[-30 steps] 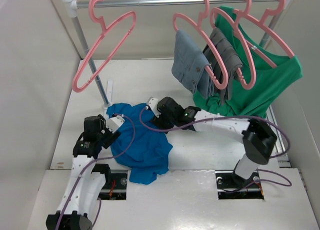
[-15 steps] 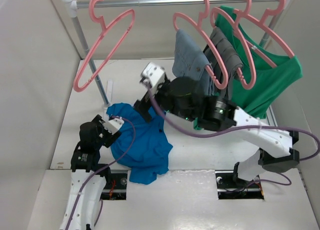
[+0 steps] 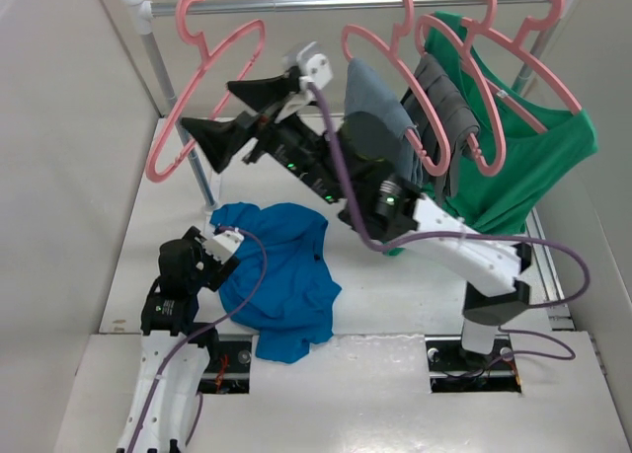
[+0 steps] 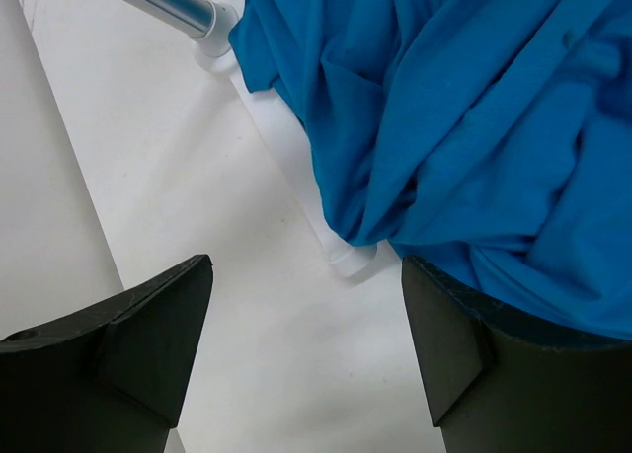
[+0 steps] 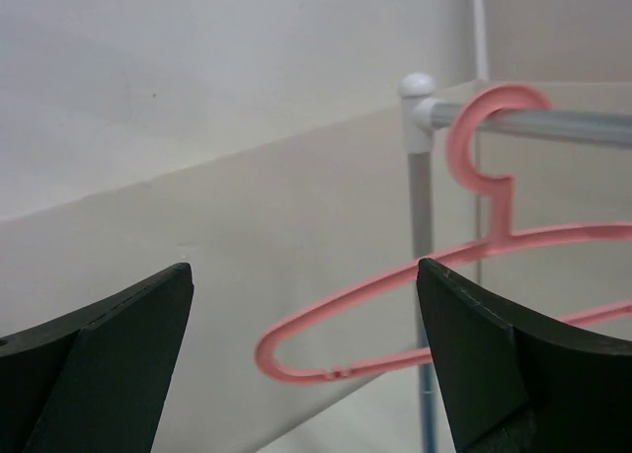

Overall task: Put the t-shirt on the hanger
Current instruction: Grab a hanger with the right arm

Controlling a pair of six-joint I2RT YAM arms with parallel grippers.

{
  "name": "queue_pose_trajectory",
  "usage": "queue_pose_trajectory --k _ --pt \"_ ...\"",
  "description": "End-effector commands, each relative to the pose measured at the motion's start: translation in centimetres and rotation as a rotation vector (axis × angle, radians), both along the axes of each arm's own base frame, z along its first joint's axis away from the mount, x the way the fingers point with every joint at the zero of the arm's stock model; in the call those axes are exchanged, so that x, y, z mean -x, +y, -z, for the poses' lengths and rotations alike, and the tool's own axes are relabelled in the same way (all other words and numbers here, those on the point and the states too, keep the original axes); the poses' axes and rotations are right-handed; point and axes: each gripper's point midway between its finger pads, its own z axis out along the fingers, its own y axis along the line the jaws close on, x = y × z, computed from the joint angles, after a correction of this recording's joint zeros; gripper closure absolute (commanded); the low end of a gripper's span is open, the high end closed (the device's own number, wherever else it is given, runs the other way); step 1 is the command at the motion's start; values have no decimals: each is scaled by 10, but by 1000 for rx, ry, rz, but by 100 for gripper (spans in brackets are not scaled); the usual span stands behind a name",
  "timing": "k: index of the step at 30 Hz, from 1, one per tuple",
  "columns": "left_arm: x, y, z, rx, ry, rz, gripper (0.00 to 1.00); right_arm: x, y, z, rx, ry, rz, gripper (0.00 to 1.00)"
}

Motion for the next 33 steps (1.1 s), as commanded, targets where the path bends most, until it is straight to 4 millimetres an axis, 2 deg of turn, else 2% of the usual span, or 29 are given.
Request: queue_pose_trajectory --k 1,2,4,7,8,9,10,14,15,17,18,21,22,24,28,31,33 --pt "-3 0 0 22 -14 -23 25 3 22 -18 -127 8 -95 1" --pt "-3 0 0 22 -14 -23 25 4 27 -18 -156 49 -124 1" --pt "-3 0 0 22 -14 -23 25 -13 27 -13 -191 117 -124 1" --pt "-5 0 -1 30 -22 -28 25 -24 31 -5 -253 232 -187 2" --pt "-5 0 -1 30 -22 -28 25 -26 39 4 -254 259 -197 2" --pt "-5 0 -1 30 -22 -28 25 -23 41 3 -270 284 -226 2" --pt "-5 0 -1 30 -22 -28 25 -31 46 11 -263 298 -219 2" --pt "-5 0 -1 30 -22 -28 25 -34 59 16 -290 331 -242 4" --pt "-5 0 -1 30 -22 -28 25 -40 59 17 -300 343 -240 4" --pt "-5 0 -1 30 -22 -28 25 -41 66 23 -326 405 -272 6" --pt "-5 2 -1 25 -23 -36 25 -50 70 34 -321 431 -265 10" --pt "-6 1 -3 33 -31 -41 25 -57 74 46 -344 505 -274 16" --pt "-6 1 -3 33 -31 -41 25 -59 79 56 -332 529 -273 17" --pt "-6 1 -3 33 -31 -41 25 -62 82 64 -343 569 -269 17" --pt "-6 1 -3 33 -31 -41 25 -63 86 64 -368 594 -287 15" --pt "-6 1 -3 40 -30 -46 25 -68 94 63 -394 608 -318 11" --pt "-6 1 -1 40 -21 -46 25 -70 105 72 -404 645 -341 11"
